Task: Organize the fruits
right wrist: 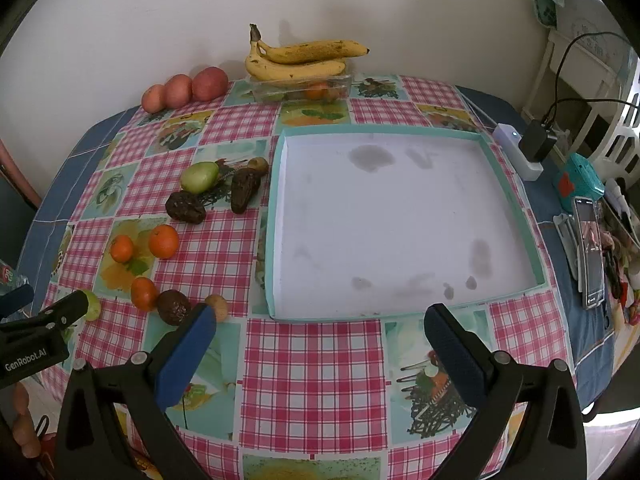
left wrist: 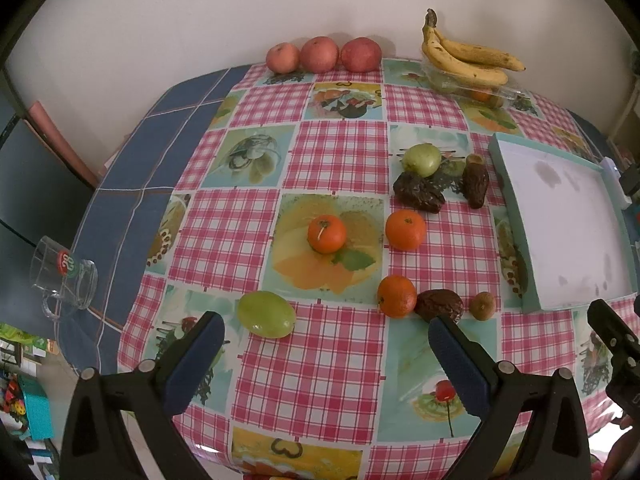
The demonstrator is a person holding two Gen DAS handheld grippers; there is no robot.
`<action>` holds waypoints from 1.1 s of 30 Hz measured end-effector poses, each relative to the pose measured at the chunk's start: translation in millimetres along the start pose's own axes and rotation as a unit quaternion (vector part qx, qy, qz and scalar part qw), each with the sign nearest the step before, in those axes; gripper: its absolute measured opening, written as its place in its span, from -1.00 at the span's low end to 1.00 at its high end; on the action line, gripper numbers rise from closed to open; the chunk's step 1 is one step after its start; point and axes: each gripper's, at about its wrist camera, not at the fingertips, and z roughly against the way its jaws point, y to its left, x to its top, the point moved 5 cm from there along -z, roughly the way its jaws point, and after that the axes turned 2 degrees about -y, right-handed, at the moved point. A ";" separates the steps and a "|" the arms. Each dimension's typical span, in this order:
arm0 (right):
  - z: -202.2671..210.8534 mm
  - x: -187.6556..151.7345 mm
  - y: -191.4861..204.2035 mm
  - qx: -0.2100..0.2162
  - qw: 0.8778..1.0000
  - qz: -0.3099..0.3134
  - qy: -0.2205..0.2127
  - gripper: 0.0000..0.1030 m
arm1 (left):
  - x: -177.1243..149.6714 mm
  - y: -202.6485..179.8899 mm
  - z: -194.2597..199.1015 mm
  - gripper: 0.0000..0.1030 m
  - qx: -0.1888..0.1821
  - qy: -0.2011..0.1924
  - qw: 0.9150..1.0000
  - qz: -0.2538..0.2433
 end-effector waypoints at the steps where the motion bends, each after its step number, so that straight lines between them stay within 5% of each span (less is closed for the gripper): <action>1: 0.6 0.2 0.3 0.000 1.000 -0.001 0.000 1.00 | -0.1 0.1 0.0 1.00 0.000 0.000 1.000 0.000; 33: -2.3 -4.0 -0.8 -0.001 1.000 -0.003 0.002 1.00 | -0.2 0.6 -0.7 1.00 0.003 0.001 1.000 0.001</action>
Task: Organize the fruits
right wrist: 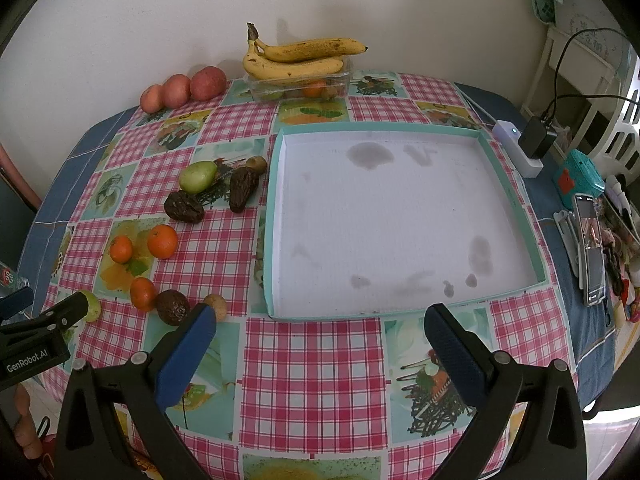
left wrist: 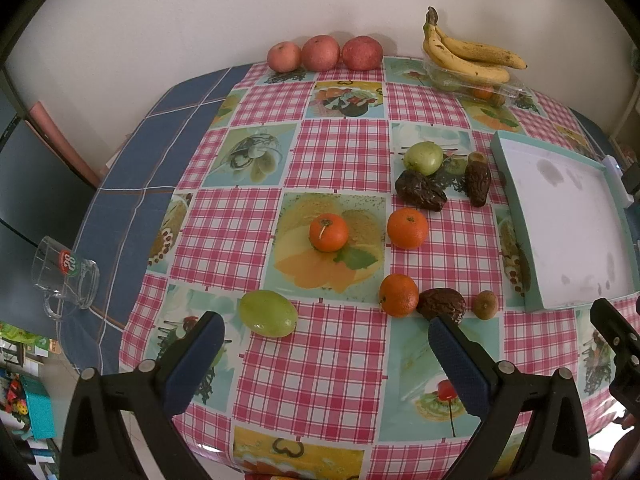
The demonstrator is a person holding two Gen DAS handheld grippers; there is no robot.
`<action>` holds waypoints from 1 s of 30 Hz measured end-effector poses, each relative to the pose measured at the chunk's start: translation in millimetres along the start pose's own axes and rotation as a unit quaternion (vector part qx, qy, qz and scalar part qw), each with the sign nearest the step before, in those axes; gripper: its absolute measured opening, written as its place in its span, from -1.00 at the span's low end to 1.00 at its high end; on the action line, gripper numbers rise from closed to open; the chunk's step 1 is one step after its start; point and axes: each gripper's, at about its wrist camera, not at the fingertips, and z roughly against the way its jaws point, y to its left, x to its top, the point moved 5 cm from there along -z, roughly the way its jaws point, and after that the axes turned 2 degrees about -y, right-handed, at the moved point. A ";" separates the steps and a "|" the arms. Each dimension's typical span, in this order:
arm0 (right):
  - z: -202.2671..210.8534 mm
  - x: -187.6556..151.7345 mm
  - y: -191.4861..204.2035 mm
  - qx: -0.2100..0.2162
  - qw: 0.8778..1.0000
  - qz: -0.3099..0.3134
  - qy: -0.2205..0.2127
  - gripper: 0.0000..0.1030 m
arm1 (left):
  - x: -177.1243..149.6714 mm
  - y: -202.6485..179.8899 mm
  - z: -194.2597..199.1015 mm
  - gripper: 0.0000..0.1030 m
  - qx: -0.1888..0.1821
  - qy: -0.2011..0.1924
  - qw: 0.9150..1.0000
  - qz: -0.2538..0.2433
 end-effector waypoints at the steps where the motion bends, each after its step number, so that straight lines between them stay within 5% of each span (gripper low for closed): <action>1: 0.3 0.0 -0.2 0.000 1.000 0.000 0.000 1.00 | -0.1 0.0 0.0 1.00 0.000 0.000 1.000 0.000; 30: 0.5 0.6 -0.1 -0.001 1.000 -0.001 0.002 1.00 | -2.6 0.1 -2.7 1.00 0.002 0.003 1.000 -0.002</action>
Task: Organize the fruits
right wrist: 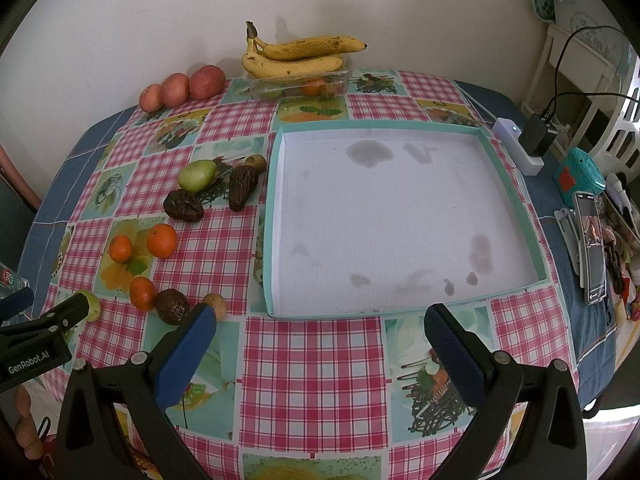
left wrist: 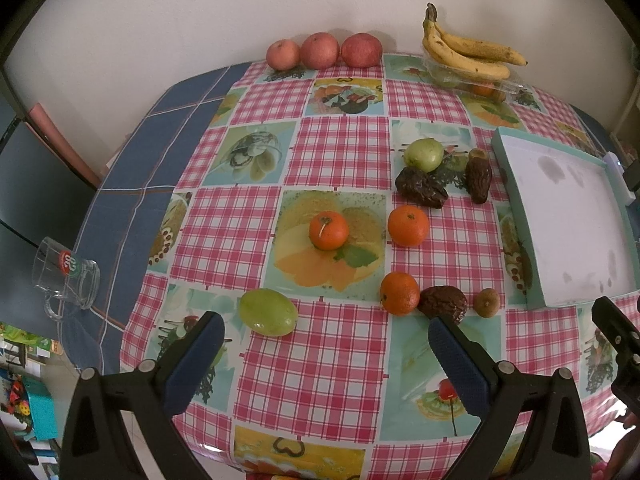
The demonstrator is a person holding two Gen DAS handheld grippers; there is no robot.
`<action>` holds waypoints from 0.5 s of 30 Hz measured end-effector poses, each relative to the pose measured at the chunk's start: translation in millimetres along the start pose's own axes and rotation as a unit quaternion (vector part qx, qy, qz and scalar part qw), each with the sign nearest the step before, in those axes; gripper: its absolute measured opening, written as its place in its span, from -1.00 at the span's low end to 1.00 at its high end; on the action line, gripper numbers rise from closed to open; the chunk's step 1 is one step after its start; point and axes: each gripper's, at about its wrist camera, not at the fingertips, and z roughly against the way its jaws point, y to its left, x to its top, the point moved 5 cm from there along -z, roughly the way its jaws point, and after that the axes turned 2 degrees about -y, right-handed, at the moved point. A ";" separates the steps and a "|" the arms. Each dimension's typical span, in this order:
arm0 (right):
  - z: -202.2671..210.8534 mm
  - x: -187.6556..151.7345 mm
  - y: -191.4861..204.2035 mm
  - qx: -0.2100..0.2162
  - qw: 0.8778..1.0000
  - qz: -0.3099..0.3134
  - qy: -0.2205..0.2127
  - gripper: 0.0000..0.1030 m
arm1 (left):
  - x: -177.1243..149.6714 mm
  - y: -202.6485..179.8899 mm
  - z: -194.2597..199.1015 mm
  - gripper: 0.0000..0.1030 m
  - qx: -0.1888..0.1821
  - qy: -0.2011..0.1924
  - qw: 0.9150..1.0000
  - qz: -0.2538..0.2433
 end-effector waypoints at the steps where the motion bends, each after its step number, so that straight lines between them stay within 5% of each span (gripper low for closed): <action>1: 0.1 0.2 0.0 0.000 1.000 0.000 0.000 1.00 | -0.6 -0.4 -0.6 1.00 -0.001 0.001 1.000 -0.001; 8: -5.5 -1.7 3.8 -0.002 1.000 0.004 0.014 1.00 | 6.9 2.8 -9.2 1.00 -0.007 0.007 1.000 0.016; 15: -12.7 7.8 33.8 0.047 0.998 0.038 0.012 1.00 | 23.4 35.8 -13.5 1.00 0.009 -0.035 0.996 0.081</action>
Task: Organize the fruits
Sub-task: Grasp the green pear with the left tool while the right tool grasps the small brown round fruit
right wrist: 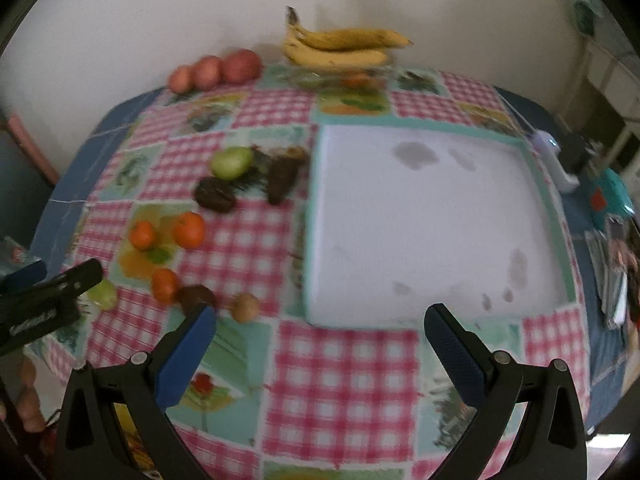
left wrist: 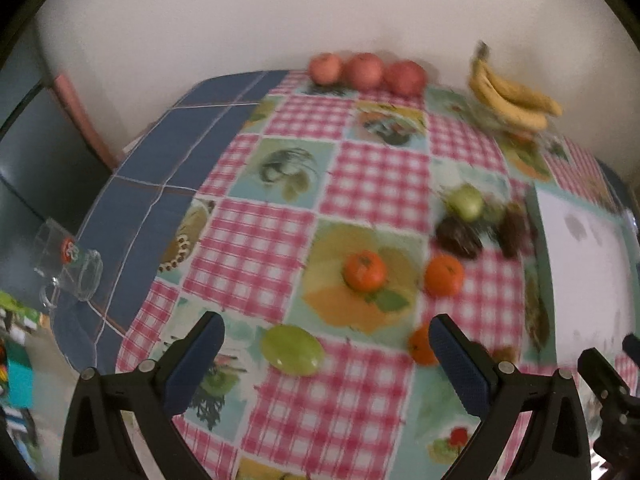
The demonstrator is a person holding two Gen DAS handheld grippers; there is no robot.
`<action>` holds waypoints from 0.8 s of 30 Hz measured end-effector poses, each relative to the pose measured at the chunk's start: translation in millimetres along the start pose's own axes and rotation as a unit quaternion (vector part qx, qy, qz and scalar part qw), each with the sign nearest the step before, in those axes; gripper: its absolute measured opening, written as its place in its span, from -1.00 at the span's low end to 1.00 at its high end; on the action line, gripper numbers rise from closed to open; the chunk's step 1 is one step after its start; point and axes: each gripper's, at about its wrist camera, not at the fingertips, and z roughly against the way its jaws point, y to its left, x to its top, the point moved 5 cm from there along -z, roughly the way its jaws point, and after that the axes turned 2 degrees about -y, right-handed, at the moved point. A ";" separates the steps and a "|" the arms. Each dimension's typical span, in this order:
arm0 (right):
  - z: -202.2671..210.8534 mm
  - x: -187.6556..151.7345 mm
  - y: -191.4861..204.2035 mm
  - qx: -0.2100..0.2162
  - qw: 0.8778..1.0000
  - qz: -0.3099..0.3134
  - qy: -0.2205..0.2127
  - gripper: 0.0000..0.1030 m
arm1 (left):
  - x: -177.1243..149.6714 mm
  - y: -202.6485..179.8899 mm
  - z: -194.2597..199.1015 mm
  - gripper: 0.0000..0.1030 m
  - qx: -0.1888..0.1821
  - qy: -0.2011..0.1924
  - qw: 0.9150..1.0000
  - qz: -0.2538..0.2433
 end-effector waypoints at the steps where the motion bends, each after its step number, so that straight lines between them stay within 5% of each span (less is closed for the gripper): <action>1: -0.5 4.4 5.4 0.009 1.000 -0.002 -0.005 1.00 | 0.9 5.5 -3.3 1.00 -0.006 0.001 1.000 0.014; 5: -9.4 16.8 17.1 0.012 1.000 -0.005 -0.011 1.00 | 1.2 29.5 -19.7 1.00 -0.055 0.018 0.994 0.091; 10: -22.9 27.9 30.2 0.040 0.999 -0.031 -0.017 1.00 | 0.7 49.4 -24.6 1.00 -0.052 0.006 0.988 0.146; 16: -32.1 35.3 34.9 0.046 0.997 -0.054 -0.025 1.00 | 6.9 59.5 -30.8 1.00 -0.019 0.016 0.990 0.138; 20: -30.7 37.9 37.3 0.050 0.997 -0.051 -0.007 1.00 | 5.1 66.1 -27.0 1.00 -0.035 0.017 0.988 0.150; 24: -2.6 49.7 37.4 0.045 0.996 -0.031 -0.069 1.00 | -0.2 59.9 -32.2 0.97 -0.028 0.041 0.990 0.132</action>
